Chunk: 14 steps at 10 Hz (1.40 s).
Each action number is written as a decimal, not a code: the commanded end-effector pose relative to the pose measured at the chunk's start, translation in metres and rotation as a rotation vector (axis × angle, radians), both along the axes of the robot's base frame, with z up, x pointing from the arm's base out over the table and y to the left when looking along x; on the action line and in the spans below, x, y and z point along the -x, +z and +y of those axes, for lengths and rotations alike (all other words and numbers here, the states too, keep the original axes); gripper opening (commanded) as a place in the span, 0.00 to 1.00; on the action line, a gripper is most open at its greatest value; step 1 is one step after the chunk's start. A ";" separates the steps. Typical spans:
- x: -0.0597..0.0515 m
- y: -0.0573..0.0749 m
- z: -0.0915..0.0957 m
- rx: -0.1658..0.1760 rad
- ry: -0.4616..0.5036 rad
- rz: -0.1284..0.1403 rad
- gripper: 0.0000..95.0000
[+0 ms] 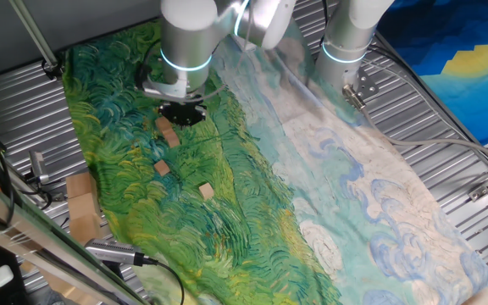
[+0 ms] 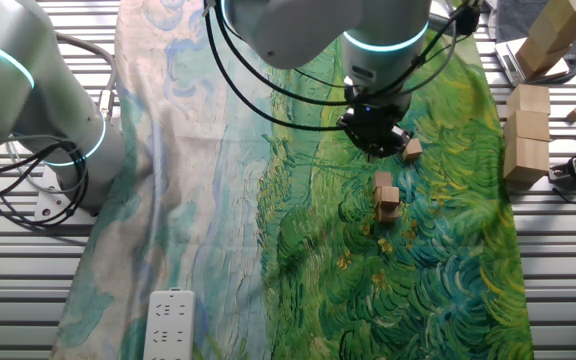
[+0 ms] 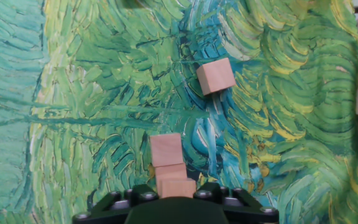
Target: Stack the blocks into a pyramid shape
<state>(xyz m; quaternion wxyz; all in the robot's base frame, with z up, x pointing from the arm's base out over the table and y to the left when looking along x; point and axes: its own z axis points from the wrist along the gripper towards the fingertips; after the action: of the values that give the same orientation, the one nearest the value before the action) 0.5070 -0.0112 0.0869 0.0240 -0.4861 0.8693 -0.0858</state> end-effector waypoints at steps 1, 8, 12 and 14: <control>-0.002 -0.002 -0.006 0.026 0.209 -0.006 0.00; -0.019 0.013 -0.068 0.016 0.289 0.000 0.00; -0.031 0.008 -0.096 -0.038 0.289 -0.023 0.00; -0.033 0.001 -0.100 -0.049 0.278 -0.038 0.00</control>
<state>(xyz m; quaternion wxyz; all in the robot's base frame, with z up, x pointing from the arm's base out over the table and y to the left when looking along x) 0.5397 -0.1112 0.0869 0.0654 -0.5997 0.7946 -0.0683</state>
